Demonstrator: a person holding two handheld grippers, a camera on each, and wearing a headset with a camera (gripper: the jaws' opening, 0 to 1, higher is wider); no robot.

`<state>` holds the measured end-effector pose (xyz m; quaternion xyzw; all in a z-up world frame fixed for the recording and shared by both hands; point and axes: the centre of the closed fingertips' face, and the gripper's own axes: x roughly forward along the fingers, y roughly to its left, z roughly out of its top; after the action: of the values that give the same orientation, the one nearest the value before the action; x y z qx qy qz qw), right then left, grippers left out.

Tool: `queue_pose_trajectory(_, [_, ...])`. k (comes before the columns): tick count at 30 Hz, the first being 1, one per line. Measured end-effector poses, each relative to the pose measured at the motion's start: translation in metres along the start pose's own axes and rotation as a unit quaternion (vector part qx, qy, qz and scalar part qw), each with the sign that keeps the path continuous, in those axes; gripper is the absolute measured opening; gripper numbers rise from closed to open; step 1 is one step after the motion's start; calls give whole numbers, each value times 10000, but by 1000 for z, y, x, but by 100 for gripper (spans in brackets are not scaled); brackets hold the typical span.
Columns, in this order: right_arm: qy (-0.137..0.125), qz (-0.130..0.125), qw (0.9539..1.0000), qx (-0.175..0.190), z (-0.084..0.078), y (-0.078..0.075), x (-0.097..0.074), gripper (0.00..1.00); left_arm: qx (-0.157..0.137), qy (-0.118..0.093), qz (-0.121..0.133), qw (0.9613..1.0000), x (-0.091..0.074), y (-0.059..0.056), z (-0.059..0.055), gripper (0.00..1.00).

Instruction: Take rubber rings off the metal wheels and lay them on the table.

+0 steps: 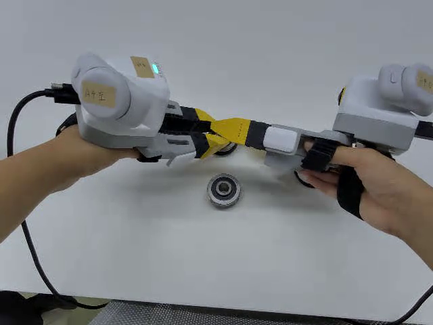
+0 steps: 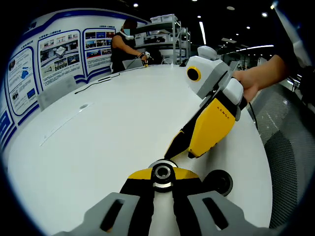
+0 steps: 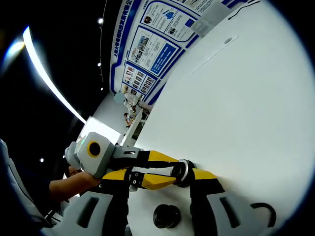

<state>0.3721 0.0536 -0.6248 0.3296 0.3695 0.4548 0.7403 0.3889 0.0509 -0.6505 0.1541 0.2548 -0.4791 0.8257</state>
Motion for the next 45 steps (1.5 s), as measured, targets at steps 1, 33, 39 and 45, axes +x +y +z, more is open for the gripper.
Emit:
queue_pose_trajectory(1, [3,-4,10000,-10,0,0,0,51,-2,-1,-1,10000,0,0,0,13])
queue_pose_trajectory(33, [186,-783,9963,298,-1,-38,0,2,15,2,-13,10000,-1,-1,-1,13])
queue_pose_trajectory(39, [153,-818,9964,165,0,-35,1,1,15,2,-4,10000,-1,0,-1,13])
queue_pose_trajectory(45, [163,-769,9969,78,0,-32,2,1,26,-1,-6,10000,-1,0,-1,13])
